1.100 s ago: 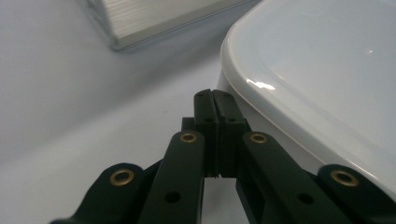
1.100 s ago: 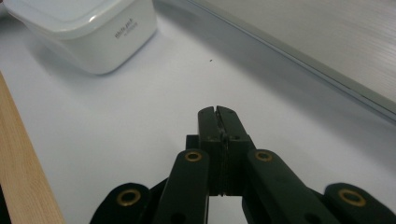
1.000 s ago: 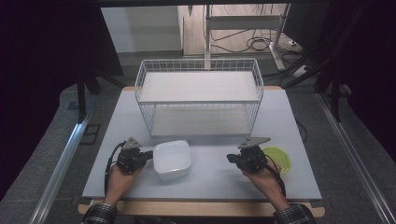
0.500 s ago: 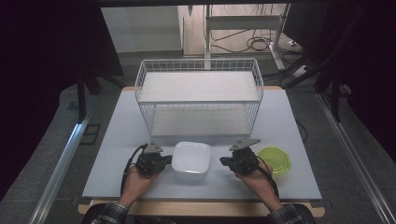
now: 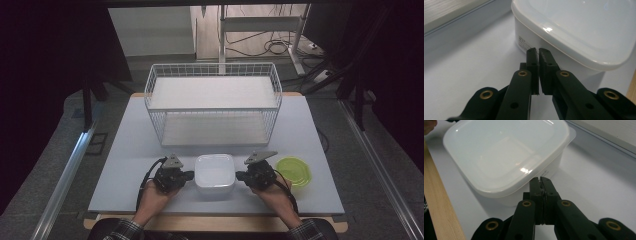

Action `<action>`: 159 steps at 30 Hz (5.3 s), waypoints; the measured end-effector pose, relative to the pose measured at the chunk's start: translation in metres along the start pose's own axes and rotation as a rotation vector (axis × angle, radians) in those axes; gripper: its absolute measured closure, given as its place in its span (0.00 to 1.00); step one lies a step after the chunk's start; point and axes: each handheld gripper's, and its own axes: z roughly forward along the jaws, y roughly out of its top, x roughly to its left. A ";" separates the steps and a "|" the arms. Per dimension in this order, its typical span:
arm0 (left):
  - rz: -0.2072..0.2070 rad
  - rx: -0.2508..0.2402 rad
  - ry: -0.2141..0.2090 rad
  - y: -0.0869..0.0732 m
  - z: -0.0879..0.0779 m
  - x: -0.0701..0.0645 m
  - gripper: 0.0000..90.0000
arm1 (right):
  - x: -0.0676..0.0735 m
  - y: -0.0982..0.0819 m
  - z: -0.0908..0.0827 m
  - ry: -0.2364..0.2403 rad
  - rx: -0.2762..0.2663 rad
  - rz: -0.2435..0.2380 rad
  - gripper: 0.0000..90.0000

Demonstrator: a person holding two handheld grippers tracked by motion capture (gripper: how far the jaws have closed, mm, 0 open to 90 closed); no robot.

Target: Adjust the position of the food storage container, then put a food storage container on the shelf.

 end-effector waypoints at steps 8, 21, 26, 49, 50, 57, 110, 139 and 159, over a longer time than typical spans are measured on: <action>0.006 -0.006 0.022 0.002 -0.002 0.002 0.93 | 0.002 -0.001 -0.002 -0.010 0.006 0.001 0.98; 0.010 -0.060 0.047 -0.005 -0.026 0.008 0.19 | -0.005 -0.008 -0.027 -0.045 -0.080 0.052 0.58; 0.024 -0.088 0.039 -0.004 -0.026 0.006 0.12 | -0.007 -0.008 -0.029 -0.027 -0.112 0.065 0.42; 0.058 -0.102 -0.034 0.015 -0.018 -0.011 0.06 | -0.001 0.009 -0.017 0.064 -0.118 0.114 0.26; 0.058 -0.098 -0.034 0.016 -0.016 -0.012 0.07 | -0.001 0.009 -0.016 0.067 -0.117 0.115 0.26; 0.004 -0.077 -0.102 0.018 -0.003 -0.007 0.08 | -0.006 0.016 0.000 0.117 -0.097 0.158 0.26; -0.134 -0.257 -0.035 0.044 -0.050 -0.001 0.88 | 0.005 0.041 -0.035 -0.004 -0.247 0.184 0.88; -0.057 -0.380 0.043 0.125 -0.109 0.007 0.88 | -0.005 0.128 -0.086 -0.040 -0.383 0.098 0.87; -0.098 -0.398 0.042 0.171 -0.114 0.038 0.87 | -0.030 0.176 -0.093 -0.058 -0.429 0.130 0.87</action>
